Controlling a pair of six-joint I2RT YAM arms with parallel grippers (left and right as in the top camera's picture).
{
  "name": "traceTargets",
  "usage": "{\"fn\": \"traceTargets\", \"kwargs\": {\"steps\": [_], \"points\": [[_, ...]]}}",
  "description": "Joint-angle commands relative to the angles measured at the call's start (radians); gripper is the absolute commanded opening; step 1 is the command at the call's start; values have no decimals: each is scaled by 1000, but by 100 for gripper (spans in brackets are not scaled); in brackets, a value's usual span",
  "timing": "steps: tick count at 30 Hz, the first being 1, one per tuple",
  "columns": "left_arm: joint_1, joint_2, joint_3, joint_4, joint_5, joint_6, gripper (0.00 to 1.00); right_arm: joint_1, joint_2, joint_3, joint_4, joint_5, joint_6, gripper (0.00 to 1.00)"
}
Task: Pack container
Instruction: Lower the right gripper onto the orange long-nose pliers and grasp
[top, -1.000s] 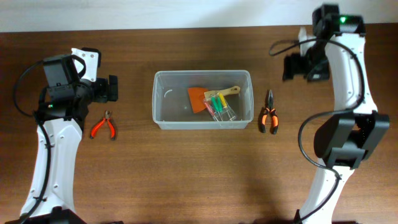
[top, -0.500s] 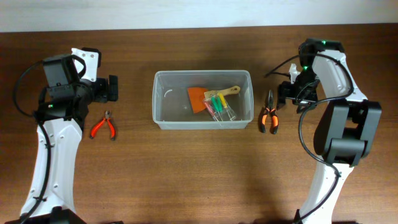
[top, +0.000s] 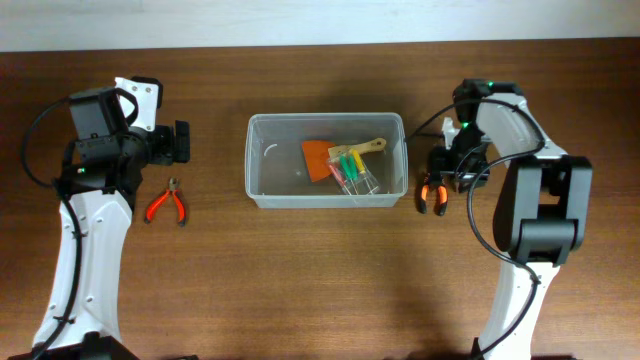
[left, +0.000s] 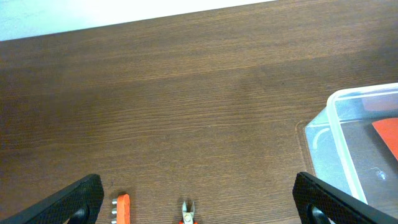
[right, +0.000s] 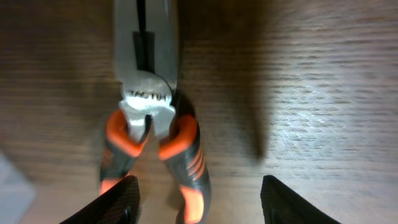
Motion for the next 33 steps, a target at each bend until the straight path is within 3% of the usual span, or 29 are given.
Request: {"fn": "traceTargets", "kwargs": {"steps": [1,16,24,30,33], "points": [[3,9,20,2,11,9,99,6,-11,-47,30,47,29,63],[3,9,20,2,11,9,99,3,-11,-172,206,50,29,54],[3,9,20,2,11,9,99,3,-11,-172,216,50,29,39],[3,9,20,2,11,9,99,3,-11,-172,216,50,29,37],[3,9,20,2,11,9,99,3,-11,-172,216,50,25,30]]}}
